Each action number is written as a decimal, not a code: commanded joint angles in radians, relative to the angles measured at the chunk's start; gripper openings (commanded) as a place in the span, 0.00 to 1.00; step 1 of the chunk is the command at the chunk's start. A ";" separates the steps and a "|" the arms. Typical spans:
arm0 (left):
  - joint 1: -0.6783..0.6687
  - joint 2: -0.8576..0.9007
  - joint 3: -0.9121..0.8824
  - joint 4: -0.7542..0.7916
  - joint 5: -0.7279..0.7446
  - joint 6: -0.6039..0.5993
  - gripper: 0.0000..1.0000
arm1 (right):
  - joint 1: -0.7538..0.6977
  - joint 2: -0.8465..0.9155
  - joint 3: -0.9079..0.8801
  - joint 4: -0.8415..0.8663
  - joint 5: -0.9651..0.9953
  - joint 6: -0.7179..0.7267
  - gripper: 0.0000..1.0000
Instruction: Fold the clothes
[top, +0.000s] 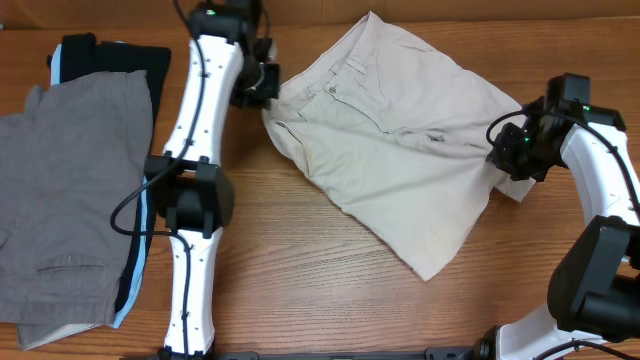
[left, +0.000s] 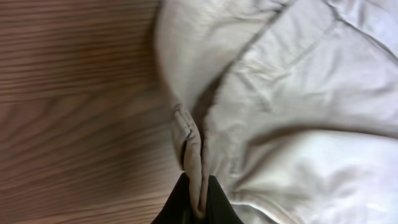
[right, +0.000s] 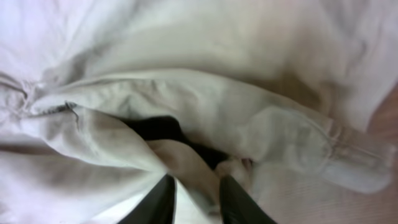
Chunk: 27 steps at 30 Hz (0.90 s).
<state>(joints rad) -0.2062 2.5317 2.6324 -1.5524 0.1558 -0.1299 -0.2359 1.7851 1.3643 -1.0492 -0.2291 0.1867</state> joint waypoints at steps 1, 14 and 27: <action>-0.028 -0.014 -0.010 -0.005 -0.006 -0.028 0.04 | -0.002 -0.043 0.054 -0.041 -0.079 -0.039 0.34; -0.005 -0.015 -0.009 -0.104 -0.083 -0.027 0.04 | 0.207 -0.513 0.037 -0.322 -0.038 0.062 0.56; 0.040 -0.015 -0.010 -0.013 -0.028 -0.027 0.04 | 0.639 -0.547 -0.378 -0.149 0.063 0.452 0.58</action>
<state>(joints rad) -0.1574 2.5317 2.6270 -1.5730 0.1188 -0.1513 0.3328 1.2411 1.0634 -1.2427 -0.1967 0.4904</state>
